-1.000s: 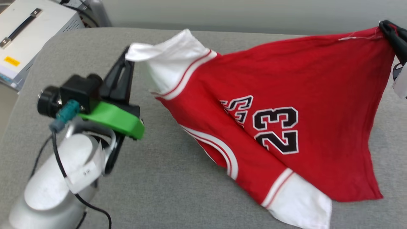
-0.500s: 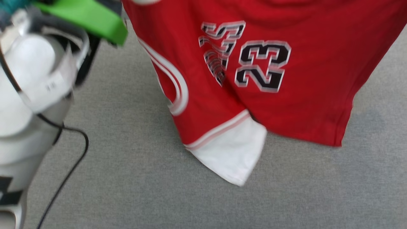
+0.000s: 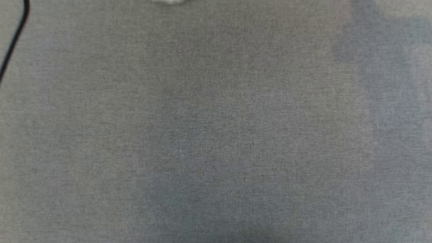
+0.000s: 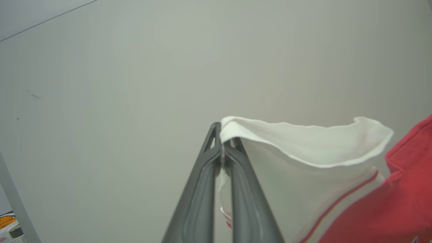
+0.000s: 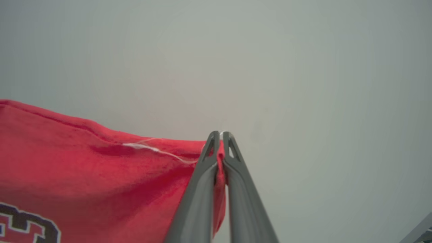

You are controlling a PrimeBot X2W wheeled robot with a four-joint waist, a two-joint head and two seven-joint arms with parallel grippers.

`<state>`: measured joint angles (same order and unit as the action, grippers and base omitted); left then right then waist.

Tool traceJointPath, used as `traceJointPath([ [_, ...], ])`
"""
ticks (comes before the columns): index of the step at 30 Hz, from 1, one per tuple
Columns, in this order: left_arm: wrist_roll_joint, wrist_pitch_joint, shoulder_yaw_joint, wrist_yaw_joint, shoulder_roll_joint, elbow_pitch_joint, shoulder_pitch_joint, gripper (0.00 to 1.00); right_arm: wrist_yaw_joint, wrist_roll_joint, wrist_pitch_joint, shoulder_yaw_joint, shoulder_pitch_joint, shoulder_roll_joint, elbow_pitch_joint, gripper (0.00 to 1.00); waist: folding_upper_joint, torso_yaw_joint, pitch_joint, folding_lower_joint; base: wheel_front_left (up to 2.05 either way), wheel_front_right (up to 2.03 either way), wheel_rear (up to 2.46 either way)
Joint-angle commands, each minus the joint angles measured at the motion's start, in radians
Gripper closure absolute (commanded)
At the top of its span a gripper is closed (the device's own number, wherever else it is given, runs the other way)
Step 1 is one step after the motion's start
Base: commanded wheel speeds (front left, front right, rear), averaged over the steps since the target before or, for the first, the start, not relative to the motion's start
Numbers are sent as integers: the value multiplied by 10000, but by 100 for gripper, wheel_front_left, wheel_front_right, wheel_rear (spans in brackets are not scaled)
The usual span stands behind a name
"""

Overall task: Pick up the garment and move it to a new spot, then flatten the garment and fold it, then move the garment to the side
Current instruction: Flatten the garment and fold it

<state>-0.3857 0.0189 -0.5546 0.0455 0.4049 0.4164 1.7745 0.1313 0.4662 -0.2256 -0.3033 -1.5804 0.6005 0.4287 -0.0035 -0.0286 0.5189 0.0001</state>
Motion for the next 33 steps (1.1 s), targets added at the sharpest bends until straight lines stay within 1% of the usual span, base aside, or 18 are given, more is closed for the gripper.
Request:
traceJointPath([
  [1,183,100,-35,82,-127,232,494,100,-6,-101,155,-127,-537,-67,240,100,35,-147,660,-1,0,0,0],
  [4,226,223,-23,127,-331,706,1177,100,-6,-102,416,-347,-1342,-156,750,100,35,-135,878,-1,0,0,0],
  [7,248,418,3,188,-369,1200,1625,100,-6,-83,685,-574,-1798,-271,1222,100,35,-159,1098,-1,0,0,0],
  [10,269,593,-38,249,-318,1690,1718,100,-6,39,886,-843,-1919,-392,1630,100,35,-159,1285,-1,0,0,0],
  [14,153,853,-107,331,-314,2335,1408,100,-6,203,1157,-1367,-1666,-468,2038,100,35,-96,1413,-1,0,0,0],
  [19,-8,1312,-267,345,-389,2984,387,100,-6,499,1638,-1913,-891,-568,2511,100,35,25,1292,-1,0,0,0],
  [24,-228,1835,-325,324,-260,3325,-1007,100,-6,825,2080,-2535,201,-693,2730,100,35,34,852,-1,0,0,0],
  [28,-484,2090,-338,268,-171,3245,-2410,100,-6,1173,2424,-3019,1175,-659,2794,100,35,98,322,-1,0,0,0],
  [33,-794,2277,-282,-22,85,2664,-4501,100,-6,1662,2752,-3784,2644,-595,2745,100,35,133,-552,-1,0,0,0],
])
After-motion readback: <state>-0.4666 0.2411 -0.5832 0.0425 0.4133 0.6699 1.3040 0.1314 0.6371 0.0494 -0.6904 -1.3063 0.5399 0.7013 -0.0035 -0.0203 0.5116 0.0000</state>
